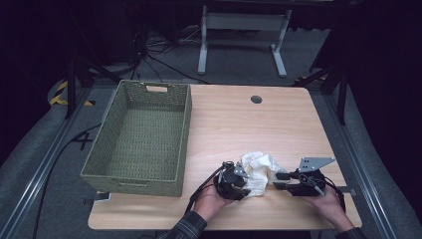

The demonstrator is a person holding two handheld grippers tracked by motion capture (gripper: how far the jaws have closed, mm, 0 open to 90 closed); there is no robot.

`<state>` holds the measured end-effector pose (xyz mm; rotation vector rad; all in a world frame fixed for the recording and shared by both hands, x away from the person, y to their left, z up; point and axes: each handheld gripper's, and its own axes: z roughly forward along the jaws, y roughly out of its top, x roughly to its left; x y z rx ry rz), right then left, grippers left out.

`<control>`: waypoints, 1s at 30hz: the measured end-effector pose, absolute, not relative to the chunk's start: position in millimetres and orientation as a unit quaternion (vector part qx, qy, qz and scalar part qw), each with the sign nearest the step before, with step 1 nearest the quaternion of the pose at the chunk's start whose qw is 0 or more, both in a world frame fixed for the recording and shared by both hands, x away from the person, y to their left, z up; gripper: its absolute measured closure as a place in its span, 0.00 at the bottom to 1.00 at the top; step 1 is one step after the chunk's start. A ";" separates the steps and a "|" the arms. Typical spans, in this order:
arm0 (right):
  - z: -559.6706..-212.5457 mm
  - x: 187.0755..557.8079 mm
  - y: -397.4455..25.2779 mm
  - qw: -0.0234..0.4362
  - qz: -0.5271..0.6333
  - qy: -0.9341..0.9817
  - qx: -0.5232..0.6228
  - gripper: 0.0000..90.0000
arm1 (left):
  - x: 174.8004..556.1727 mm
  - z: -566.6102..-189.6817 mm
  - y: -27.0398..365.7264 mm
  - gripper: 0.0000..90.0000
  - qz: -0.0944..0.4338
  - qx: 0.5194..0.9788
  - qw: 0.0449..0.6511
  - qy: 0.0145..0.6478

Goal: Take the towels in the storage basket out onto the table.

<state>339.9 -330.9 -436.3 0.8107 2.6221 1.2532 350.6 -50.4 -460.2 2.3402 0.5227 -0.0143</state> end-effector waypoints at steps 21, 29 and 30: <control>-428.6 352.3 -348.5 0.063 0.422 0.859 0.284 0.99 | 356.5 -426.2 -26.5 0.97 -0.012 0.877 0.429 0.218; -414.7 358.7 -375.4 0.072 0.449 0.836 0.305 0.99 | 380.4 -408.4 -16.1 0.97 0.030 0.860 0.442 0.254; -414.8 360.2 -377.4 0.071 0.451 0.835 0.308 0.98 | 384.3 -408.2 -17.0 0.97 0.032 0.859 0.442 0.258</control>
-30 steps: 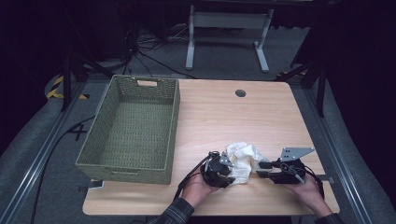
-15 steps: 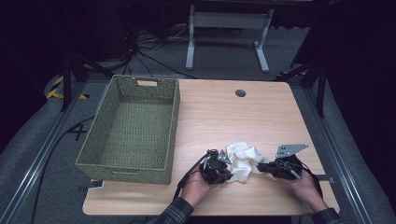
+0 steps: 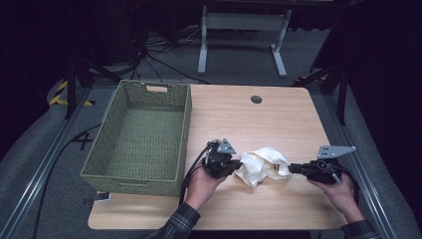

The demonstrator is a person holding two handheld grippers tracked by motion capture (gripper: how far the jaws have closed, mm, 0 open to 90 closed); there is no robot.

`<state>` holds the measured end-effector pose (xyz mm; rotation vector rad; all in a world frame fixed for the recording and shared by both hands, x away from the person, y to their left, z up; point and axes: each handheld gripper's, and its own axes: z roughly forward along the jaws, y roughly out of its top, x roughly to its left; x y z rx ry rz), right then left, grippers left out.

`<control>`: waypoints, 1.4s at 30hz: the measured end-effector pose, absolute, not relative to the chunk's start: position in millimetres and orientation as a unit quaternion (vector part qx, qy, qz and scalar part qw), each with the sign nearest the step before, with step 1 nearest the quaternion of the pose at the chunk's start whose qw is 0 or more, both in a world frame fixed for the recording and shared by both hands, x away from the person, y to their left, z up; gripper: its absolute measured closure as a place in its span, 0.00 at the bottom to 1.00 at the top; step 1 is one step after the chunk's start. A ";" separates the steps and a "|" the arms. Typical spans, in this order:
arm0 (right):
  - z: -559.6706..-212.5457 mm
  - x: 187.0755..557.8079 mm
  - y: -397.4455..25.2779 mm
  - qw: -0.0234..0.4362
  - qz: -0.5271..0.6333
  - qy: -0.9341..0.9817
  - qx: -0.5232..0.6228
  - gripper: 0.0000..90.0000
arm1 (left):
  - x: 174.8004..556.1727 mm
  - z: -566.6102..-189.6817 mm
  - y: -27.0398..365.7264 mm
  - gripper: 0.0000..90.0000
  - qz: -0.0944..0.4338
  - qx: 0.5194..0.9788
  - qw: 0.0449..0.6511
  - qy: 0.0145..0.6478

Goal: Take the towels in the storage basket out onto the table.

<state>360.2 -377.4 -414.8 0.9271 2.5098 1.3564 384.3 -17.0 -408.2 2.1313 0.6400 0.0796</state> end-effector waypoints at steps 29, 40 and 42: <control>-419.8 383.6 -385.6 0.082 0.437 0.830 0.338 0.83 | 400.5 -405.5 -31.4 0.58 0.052 0.859 0.432 0.269; -430.3 365.5 -361.7 0.058 0.420 0.848 0.317 0.77 | 366.6 -415.3 -46.5 0.50 0.028 0.878 0.420 0.229; -431.4 364.1 -359.4 0.058 0.417 0.850 0.317 0.75 | 362.3 -420.0 -46.3 0.49 0.023 0.881 0.415 0.227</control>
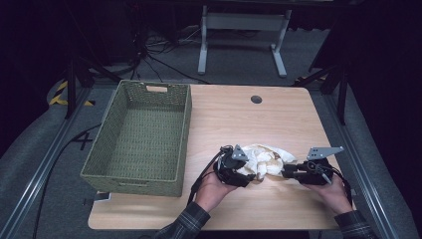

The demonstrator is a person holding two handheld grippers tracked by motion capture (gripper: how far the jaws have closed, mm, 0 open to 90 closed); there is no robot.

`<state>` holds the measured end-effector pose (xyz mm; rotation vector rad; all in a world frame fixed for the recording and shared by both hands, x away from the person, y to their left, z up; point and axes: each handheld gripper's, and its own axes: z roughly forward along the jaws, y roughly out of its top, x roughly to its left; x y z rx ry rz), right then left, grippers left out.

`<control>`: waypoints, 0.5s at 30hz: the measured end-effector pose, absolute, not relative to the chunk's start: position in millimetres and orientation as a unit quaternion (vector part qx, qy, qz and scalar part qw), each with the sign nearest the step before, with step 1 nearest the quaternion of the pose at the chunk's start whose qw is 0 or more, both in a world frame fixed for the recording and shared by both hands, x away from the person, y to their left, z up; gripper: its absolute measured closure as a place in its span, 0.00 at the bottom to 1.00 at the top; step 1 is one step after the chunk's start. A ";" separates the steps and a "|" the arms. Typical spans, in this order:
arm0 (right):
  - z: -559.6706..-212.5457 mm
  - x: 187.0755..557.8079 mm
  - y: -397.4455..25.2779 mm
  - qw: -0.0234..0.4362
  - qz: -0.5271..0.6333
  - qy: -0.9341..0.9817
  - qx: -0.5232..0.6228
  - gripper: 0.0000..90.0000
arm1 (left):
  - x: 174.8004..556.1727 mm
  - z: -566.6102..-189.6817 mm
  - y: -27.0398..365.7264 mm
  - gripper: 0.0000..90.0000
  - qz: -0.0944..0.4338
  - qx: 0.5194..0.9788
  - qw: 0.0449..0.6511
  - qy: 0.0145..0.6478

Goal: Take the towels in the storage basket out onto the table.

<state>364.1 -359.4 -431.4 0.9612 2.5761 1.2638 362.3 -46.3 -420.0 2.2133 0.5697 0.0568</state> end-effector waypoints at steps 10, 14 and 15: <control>-440.8 365.2 -356.5 0.071 0.390 0.856 0.332 0.63 | 361.6 -437.5 -57.4 0.49 0.044 0.896 0.381 0.225; -446.6 367.8 -349.6 0.075 0.376 0.864 0.326 0.64 | 366.1 -441.6 -60.8 0.62 0.055 0.898 0.372 0.228; -447.4 368.5 -348.1 0.075 0.370 0.867 0.325 0.65 | 366.8 -442.1 -61.2 0.68 0.056 0.898 0.373 0.227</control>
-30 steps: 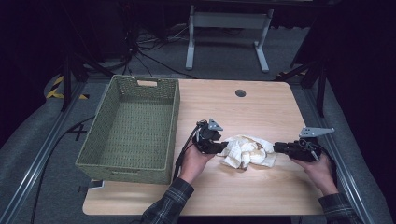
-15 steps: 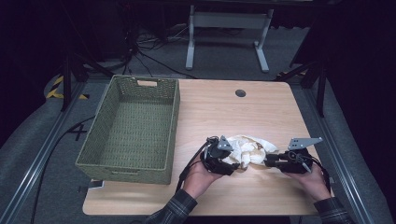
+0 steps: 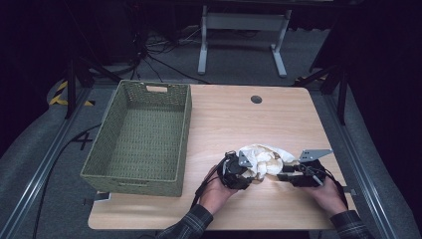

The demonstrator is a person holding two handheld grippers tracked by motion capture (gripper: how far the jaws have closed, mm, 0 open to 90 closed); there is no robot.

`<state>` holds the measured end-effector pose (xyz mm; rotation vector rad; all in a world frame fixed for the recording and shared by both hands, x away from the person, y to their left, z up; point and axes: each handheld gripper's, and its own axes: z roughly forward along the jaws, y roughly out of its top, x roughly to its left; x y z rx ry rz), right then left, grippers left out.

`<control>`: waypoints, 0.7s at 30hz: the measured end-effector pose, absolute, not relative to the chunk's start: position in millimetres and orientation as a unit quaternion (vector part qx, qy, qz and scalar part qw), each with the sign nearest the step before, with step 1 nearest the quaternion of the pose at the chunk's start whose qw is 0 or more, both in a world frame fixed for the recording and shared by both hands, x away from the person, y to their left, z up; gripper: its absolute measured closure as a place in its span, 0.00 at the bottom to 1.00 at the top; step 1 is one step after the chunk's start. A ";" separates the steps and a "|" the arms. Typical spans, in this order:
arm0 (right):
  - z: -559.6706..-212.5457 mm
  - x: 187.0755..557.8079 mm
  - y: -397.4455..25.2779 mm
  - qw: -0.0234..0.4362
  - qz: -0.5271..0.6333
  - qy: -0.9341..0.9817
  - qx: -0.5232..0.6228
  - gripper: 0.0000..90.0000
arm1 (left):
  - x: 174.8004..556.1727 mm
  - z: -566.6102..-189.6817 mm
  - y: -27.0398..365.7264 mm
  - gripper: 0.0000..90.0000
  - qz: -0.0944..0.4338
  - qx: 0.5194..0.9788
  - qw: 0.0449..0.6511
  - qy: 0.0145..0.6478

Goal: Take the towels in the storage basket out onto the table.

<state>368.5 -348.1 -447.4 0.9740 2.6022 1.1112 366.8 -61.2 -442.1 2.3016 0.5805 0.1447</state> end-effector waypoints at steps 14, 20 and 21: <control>-445.7 371.4 -352.5 0.068 0.376 0.867 0.321 0.96 | 371.7 -420.1 -47.2 1.00 0.032 0.878 0.417 0.231; -433.4 371.6 -365.9 0.068 0.403 0.853 0.323 0.96 | 377.6 -406.4 -33.9 1.00 0.048 0.866 0.433 0.245; -432.4 372.0 -368.3 0.068 0.408 0.851 0.325 0.96 | 379.6 -405.4 -32.8 1.00 0.052 0.863 0.437 0.249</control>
